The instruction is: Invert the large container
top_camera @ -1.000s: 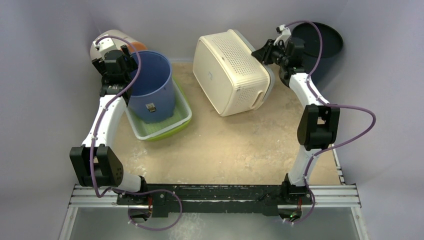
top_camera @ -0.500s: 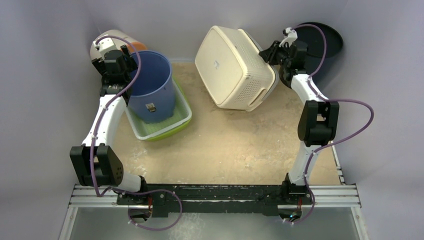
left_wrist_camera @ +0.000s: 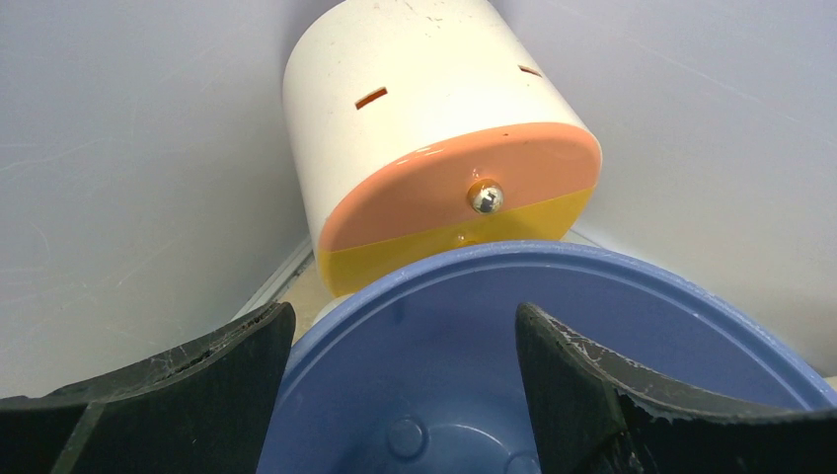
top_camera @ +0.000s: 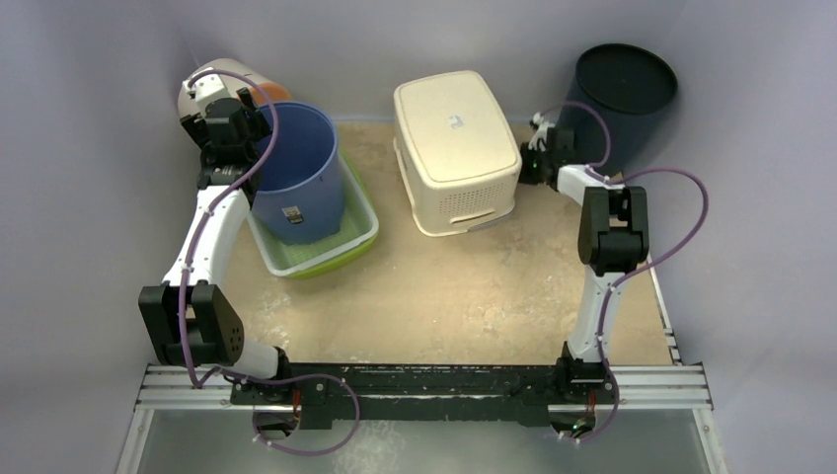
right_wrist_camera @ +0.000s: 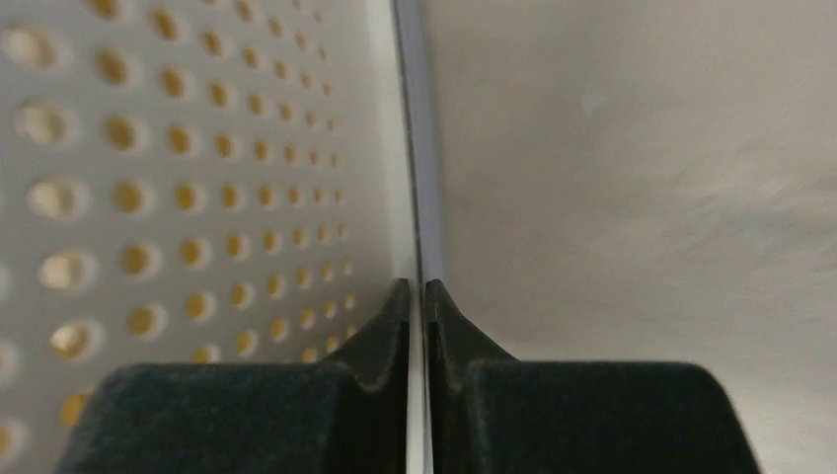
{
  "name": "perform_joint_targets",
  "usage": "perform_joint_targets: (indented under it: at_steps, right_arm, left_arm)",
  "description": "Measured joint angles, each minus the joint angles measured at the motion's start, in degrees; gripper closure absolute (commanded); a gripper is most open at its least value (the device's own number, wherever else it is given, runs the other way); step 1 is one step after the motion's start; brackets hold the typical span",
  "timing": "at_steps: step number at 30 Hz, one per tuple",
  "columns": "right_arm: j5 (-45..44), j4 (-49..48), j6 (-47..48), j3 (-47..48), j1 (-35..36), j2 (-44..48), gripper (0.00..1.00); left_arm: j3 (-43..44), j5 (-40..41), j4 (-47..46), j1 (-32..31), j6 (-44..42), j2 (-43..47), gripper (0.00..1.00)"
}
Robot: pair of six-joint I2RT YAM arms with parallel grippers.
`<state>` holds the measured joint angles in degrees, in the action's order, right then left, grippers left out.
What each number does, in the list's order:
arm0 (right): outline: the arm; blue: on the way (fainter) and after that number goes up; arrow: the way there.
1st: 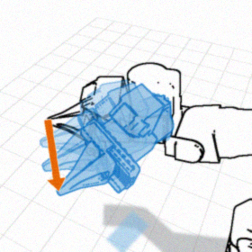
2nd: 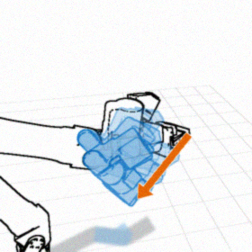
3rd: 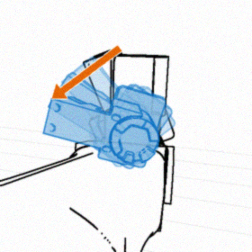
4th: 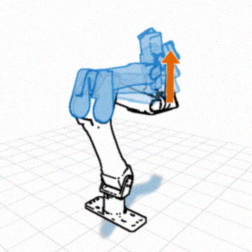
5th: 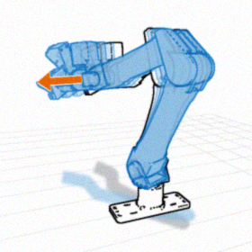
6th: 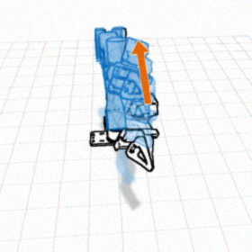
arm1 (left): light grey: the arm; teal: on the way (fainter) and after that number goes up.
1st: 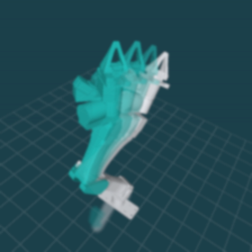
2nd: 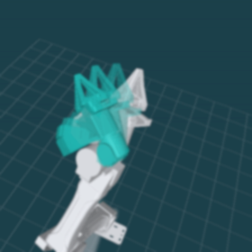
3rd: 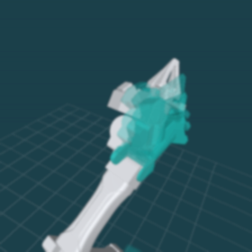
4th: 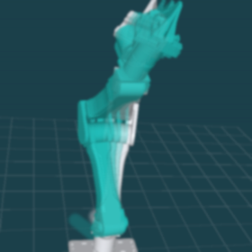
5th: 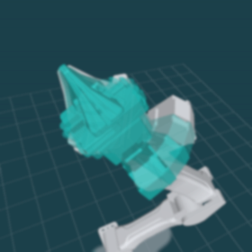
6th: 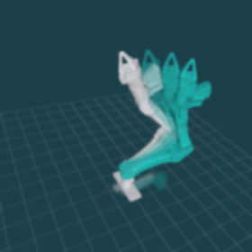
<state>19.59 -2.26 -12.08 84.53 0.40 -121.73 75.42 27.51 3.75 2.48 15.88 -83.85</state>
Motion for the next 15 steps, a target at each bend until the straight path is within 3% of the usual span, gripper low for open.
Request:
perform_joint_targets:
  at_steps: [9,15]
  right_arm:
    - [-1.57,5.99,1.49,0.17,0.26,-0.57,0.93]
    - [-5.09,10.78,2.73,1.01,0.44,2.25,0.75]
  left_arm:
    - [0.0,0.0,-0.35,0.07,-0.02,-0.2,0.18]
    - [0.0,-0.02,-0.63,0.09,0.0,-0.31,0.19]
